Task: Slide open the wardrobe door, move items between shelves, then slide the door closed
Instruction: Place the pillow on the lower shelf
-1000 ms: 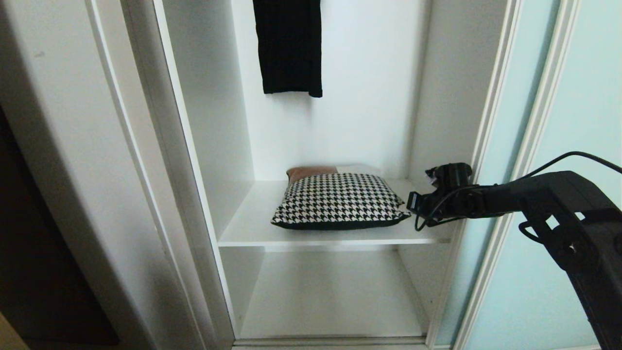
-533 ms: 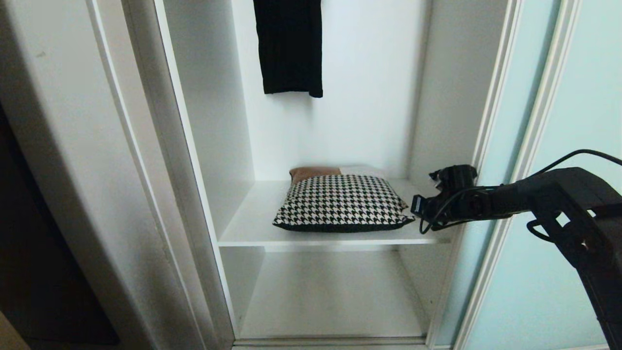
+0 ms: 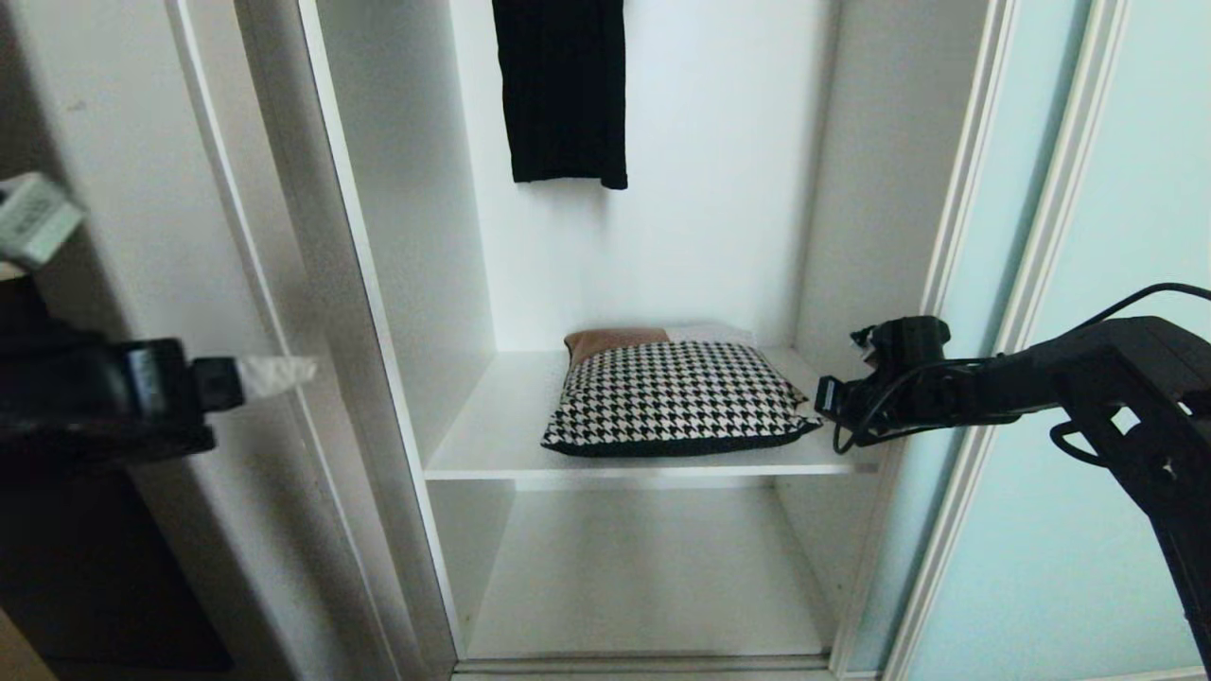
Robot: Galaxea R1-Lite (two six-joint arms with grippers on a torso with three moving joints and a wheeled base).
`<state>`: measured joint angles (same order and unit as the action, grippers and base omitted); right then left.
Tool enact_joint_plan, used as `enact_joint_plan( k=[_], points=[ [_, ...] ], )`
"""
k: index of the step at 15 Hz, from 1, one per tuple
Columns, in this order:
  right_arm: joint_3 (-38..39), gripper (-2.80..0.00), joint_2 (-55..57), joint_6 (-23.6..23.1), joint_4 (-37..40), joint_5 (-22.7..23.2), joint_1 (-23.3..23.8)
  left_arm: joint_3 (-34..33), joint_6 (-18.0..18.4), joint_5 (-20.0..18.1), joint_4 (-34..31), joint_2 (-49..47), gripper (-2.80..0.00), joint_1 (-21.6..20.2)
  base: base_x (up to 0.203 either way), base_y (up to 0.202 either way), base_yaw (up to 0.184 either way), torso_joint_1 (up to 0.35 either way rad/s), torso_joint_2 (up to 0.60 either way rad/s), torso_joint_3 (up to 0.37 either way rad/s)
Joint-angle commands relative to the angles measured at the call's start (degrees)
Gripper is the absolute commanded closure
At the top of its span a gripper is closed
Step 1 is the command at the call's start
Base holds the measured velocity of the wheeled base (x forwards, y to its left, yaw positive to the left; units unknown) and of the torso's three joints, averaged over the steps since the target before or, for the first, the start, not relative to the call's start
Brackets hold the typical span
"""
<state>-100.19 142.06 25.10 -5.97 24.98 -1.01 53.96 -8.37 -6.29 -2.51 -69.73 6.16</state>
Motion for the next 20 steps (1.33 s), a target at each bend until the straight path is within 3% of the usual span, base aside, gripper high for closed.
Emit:
enact_joint_plan(
  k=[1, 4, 7, 13, 16, 20],
  points=[
    [0.2, 0.00, -1.0, 0.1, -0.1, 0.2, 0.0, 9.3, -4.3, -0.9, 0.5, -20.6, -2.80, 4.7, 0.000, 0.000, 0.000, 0.000, 0.00, 0.000],
    [0.8, 0.00, -0.9, 0.2, -2.1, 0.3, 0.0, 18.9, -9.7, -1.7, 0.9, -32.2, -2.80, 11.1, 0.000, 0.000, 0.000, 0.000, 0.00, 0.000],
    [1.2, 0.00, -0.3, 0.4, -4.1, 0.3, 0.0, 27.1, -13.9, -2.2, 0.6, -42.2, -2.80, 13.3, 0.000, 0.000, 0.000, 0.000, 0.00, 0.000],
    [1.8, 0.00, 0.1, 0.3, -5.7, 1.7, 0.0, 35.5, -17.5, -4.1, 1.2, -59.0, -2.80, 12.5, 0.000, 0.000, 0.000, 0.000, 0.00, 0.000],
    [1.5, 0.00, 0.8, 0.4, -6.2, 1.7, 0.0, 40.3, -18.2, -10.8, 1.2, -64.1, -2.80, 10.0, 0.000, 0.000, 0.000, 0.000, 0.00, 0.000],
    [2.0, 0.00, 0.6, 1.0, -7.7, 1.7, 0.0, 48.4, -18.1, -12.1, 0.8, -72.5, -2.80, 9.0, 0.000, 0.000, 0.000, 0.000, 0.00, 0.000]
  ],
)
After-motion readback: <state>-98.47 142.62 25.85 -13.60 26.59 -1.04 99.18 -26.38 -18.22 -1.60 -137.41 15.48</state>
